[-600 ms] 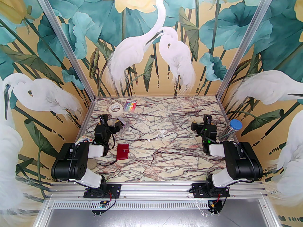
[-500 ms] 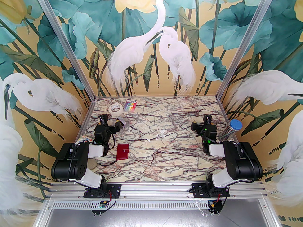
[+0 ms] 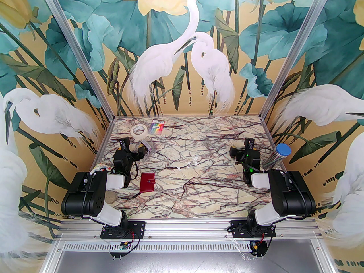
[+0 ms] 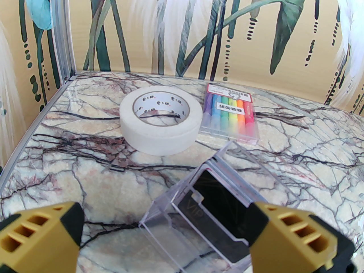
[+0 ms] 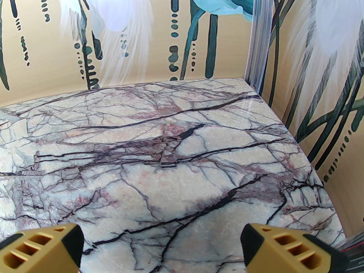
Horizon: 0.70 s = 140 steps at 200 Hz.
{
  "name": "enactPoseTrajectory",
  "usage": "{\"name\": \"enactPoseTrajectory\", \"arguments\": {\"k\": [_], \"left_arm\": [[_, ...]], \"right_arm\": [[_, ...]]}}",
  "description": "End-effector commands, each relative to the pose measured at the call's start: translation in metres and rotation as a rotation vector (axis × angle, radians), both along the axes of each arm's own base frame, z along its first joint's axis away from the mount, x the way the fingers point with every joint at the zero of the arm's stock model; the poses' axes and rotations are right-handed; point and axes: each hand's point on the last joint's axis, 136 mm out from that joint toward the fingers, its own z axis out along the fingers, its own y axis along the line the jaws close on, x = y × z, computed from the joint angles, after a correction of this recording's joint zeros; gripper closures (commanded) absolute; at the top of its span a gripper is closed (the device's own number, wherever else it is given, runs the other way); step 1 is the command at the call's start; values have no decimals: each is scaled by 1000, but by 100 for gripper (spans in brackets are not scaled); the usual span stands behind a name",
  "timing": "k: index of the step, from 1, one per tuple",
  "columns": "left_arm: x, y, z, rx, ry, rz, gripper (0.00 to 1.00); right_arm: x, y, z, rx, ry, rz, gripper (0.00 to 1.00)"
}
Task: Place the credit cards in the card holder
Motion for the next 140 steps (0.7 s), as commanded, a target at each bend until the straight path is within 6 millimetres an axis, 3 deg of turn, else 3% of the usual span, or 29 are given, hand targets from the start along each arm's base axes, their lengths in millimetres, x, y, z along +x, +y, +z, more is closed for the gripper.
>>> {"name": "enactPoseTrajectory", "arguments": {"k": [1, 140], "left_arm": [[-2, 1, 0, -11, -3, 12, 0], [0, -7, 0, -10, 3, -39, 0]], "right_arm": [[5, 1, 11, 4, -26, 12, 1], [5, 2, 11, 4, -26, 12, 1]]}}
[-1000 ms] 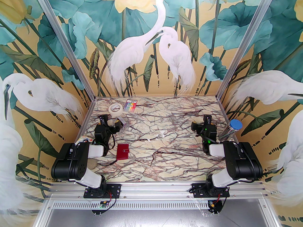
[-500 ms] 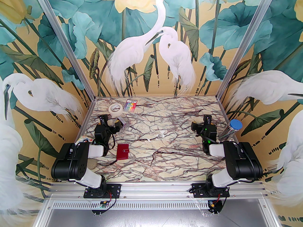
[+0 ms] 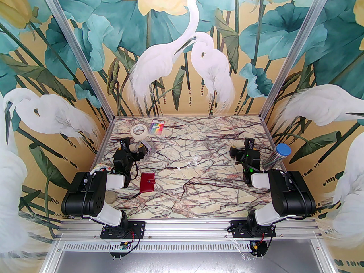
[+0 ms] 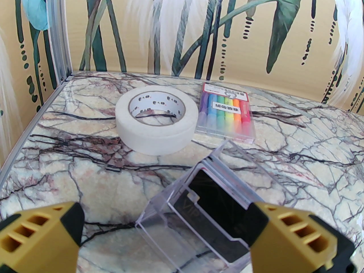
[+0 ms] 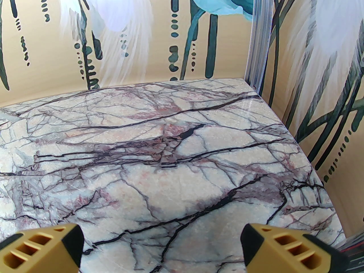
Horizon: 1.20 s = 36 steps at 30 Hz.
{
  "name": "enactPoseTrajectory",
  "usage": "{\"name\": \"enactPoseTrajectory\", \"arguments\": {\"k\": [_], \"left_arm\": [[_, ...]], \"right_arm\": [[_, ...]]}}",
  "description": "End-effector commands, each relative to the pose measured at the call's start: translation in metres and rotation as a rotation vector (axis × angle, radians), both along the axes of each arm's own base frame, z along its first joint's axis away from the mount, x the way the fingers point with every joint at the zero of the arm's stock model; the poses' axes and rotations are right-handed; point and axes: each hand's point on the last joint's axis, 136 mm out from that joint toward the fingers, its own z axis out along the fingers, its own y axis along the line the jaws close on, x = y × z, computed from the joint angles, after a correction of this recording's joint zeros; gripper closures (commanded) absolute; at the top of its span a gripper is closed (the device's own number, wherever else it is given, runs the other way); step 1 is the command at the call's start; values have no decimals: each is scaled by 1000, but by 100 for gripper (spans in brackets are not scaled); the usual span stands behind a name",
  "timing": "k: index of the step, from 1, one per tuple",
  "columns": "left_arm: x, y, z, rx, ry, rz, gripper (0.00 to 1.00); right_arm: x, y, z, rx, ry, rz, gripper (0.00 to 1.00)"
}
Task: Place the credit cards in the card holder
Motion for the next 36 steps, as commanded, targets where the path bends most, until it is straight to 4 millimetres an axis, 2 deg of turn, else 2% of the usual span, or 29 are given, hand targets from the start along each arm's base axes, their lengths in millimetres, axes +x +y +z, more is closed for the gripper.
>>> {"name": "enactPoseTrajectory", "arguments": {"k": [1, 17, 20, 23, 27, 30, 32, 34, 36], "left_arm": [[0, -4, 0, -7, 3, -20, 0], [-2, -1, 3, 3, -14, 7, 0], [-10, 10, 27, 27, -38, 105, 0], [-12, 9, 55, 18, -30, 109, 1], [-24, 12, 103, -244, -110, 173, 0], [-33, 10, 127, -439, -118, 163, 0], [-38, 13, 129, -572, -36, 192, 0], [-41, -1, 140, -629, 33, 113, 0], [-49, -13, 145, -654, 104, 67, 1]], "right_arm": [[5, 1, 11, 4, -25, 11, 1], [5, 1, 11, 5, -26, 11, 1], [5, 1, 11, 6, -23, 11, 1], [5, 1, 11, 5, -24, 13, 1], [5, 1, 13, 4, -31, 10, 1], [4, -2, 34, -16, 6, -33, 1], [0, -10, 56, 32, 35, -112, 1], [-6, -11, 70, 123, 58, -158, 1], [-10, -1, 78, 226, 77, -138, 0]]}}
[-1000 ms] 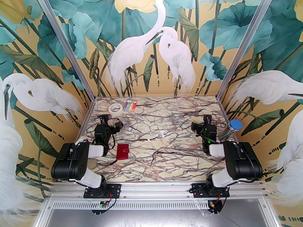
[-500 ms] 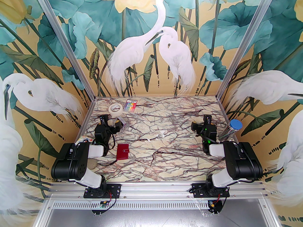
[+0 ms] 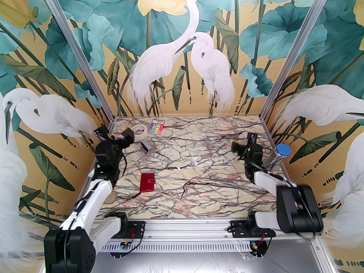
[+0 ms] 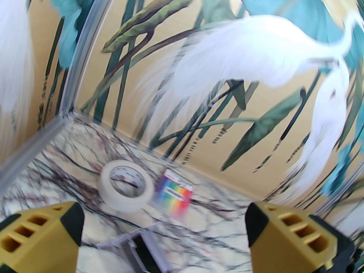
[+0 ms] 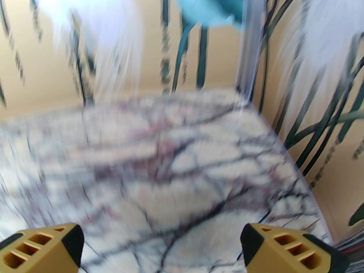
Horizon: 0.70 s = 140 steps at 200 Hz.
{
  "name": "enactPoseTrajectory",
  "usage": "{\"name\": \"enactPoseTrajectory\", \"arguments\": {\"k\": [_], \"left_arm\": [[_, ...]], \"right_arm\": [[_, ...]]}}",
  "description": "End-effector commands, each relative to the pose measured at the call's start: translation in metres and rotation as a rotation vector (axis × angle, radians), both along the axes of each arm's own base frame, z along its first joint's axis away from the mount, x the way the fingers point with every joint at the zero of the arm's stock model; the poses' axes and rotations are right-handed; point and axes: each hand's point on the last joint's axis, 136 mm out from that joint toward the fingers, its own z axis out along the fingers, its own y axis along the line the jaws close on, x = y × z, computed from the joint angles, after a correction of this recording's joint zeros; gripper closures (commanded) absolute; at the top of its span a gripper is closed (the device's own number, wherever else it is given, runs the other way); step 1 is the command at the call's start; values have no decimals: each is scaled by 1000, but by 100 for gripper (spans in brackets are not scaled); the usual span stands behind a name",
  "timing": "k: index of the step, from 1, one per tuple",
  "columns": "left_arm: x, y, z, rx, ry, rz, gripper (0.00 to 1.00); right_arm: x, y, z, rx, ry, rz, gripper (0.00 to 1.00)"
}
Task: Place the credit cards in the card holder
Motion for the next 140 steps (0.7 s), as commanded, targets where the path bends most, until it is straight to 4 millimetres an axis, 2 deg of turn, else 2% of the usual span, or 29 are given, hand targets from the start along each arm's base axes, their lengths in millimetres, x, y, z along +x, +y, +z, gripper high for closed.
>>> {"name": "enactPoseTrajectory", "arguments": {"k": [1, 19, 29, 43, 57, 83, 85, 113, 122, 140], "left_arm": [[-23, -32, -29, -182, 244, -156, 1], [-38, -41, -32, -196, 328, -200, 1], [-45, -42, -41, -214, 382, -204, 2], [-48, -50, -60, -262, 449, -232, 4], [-47, -56, -81, -296, 523, -256, 8], [-48, -54, -122, -320, 694, -228, 15], [-47, -54, -125, -323, 706, -226, 16], [-39, -50, -146, -349, 754, -189, 22], [-36, -47, -151, -353, 760, -171, 23], [-30, -42, -158, -354, 762, -138, 26]], "right_arm": [[-18, 14, -11, 215, 148, -9, 3], [-21, 45, -7, 332, 213, 94, 8], [-22, 64, -7, 369, 258, 156, 10], [-24, 101, -8, 396, 351, 272, 13], [-25, 138, -10, 386, 448, 370, 14], [-25, 211, -11, 385, 583, 572, 17], [-25, 216, -11, 384, 590, 586, 20], [-17, 284, -17, 371, 664, 733, 24], [-14, 304, -26, 360, 713, 766, 26], [-1, 346, -31, 358, 766, 824, 30]]}}
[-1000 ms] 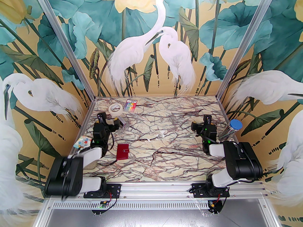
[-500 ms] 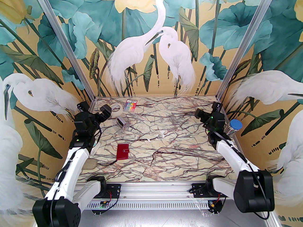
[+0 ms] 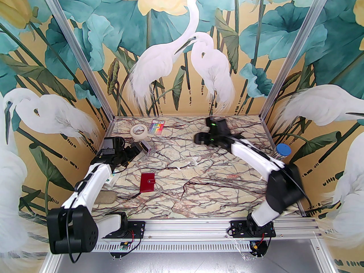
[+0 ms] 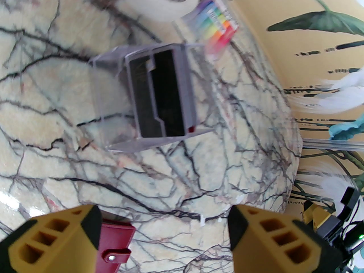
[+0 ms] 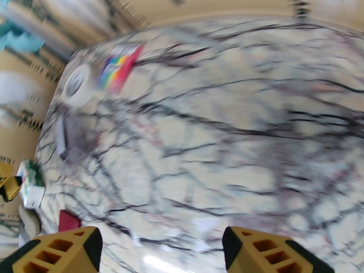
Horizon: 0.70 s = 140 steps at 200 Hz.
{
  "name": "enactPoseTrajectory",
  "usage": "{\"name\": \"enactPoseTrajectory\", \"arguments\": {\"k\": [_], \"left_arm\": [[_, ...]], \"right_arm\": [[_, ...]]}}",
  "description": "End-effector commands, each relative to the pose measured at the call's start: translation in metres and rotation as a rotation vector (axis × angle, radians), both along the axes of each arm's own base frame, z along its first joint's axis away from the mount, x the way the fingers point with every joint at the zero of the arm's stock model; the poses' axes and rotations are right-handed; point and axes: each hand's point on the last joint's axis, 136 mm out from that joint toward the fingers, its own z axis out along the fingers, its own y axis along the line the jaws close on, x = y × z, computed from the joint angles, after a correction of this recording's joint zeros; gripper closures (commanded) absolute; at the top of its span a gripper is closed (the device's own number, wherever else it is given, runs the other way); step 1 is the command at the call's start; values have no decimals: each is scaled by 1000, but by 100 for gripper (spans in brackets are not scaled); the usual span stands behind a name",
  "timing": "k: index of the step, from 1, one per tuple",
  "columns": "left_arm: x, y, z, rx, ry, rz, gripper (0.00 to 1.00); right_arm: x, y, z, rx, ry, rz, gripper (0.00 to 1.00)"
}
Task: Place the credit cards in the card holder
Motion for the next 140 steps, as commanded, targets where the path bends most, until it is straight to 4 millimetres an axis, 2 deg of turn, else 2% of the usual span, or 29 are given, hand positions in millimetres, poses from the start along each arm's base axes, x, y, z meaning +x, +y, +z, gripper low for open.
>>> {"name": "enactPoseTrajectory", "arguments": {"k": [1, 13, 15, 34, 61, 104, 140], "left_arm": [[5, 8, -7, -3, 20, 50, 26], [11, 9, -11, -4, 25, 56, 28], [12, 9, -12, -3, 26, 58, 29], [20, 12, -20, -4, 45, 67, 35], [25, 22, -32, 22, 60, 95, 39], [37, 28, -49, 4, 71, 111, 43], [47, 34, -58, 14, 76, 120, 45]], "right_arm": [[-5, 45, -17, 0, 122, 106, 30], [1, 69, -17, 27, 124, 144, 31], [3, 74, -23, 27, 136, 149, 31], [13, 110, -31, 49, 147, 198, 33], [21, 152, -43, 59, 147, 260, 34], [35, 200, -57, 118, 113, 294, 37], [46, 224, -68, 166, 94, 288, 42]]}}
